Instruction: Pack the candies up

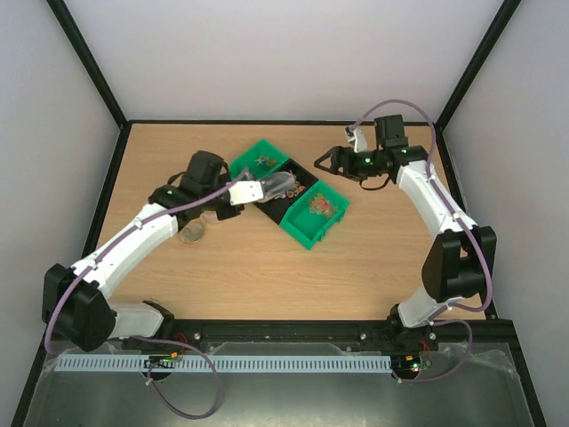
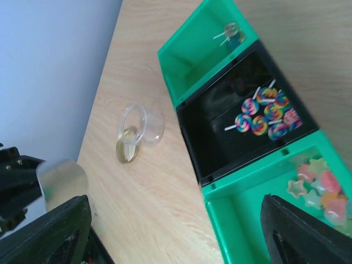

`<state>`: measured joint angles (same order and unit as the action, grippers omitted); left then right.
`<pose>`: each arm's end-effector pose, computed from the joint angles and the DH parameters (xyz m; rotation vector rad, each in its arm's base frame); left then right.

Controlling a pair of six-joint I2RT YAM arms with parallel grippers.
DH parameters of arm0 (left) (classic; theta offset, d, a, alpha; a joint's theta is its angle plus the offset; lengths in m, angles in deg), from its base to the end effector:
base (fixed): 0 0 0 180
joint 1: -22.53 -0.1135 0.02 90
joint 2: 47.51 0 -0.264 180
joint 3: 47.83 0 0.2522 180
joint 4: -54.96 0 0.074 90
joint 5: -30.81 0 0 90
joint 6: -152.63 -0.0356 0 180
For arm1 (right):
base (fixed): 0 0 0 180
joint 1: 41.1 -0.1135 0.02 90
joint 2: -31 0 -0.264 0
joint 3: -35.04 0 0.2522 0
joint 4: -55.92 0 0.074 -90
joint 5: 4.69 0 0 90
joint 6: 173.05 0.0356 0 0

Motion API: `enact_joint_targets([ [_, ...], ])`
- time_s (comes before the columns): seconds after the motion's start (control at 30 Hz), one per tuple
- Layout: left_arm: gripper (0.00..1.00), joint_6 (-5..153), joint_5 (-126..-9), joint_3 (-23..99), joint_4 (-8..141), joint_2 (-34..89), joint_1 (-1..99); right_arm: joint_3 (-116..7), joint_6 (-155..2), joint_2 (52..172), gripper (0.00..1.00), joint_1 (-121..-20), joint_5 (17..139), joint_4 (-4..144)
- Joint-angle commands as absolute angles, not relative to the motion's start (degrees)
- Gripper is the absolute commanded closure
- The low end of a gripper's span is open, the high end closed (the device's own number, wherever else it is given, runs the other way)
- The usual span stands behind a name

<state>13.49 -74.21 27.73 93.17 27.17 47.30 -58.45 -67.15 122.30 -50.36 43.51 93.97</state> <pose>0.2582 -0.1293 0.3063 1.4323 1.6659 -0.0535 0.3510 0.0813 0.3282 -0.2956 2.1800 1.0451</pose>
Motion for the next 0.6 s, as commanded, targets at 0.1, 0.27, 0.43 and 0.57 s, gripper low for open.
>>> enact_joint_targets([
  [0.1, 0.98, 12.3, -64.4, 30.1, 97.3, 29.2, 56.6, -59.3, -67.8, 122.9, 0.22, -56.7, 41.9, 100.0],
  [0.27, 0.98, 13.0, -63.2, 30.4, 97.3, 30.3, 59.3, -58.4, -68.1, 122.8, 0.33, -59.7, 41.4, 99.8],
  [0.43, 0.98, 12.7, -62.6, 30.0, 96.6, 30.4, 59.5, -56.9, -69.5, 122.1, 0.41, -61.1, 40.8, 101.2],
  [0.57, 0.98, 13.1, -63.2, 30.0, 96.1, 29.9, 59.5, -55.5, -70.3, 122.5, 0.45, -62.1, 41.0, 101.6],
])
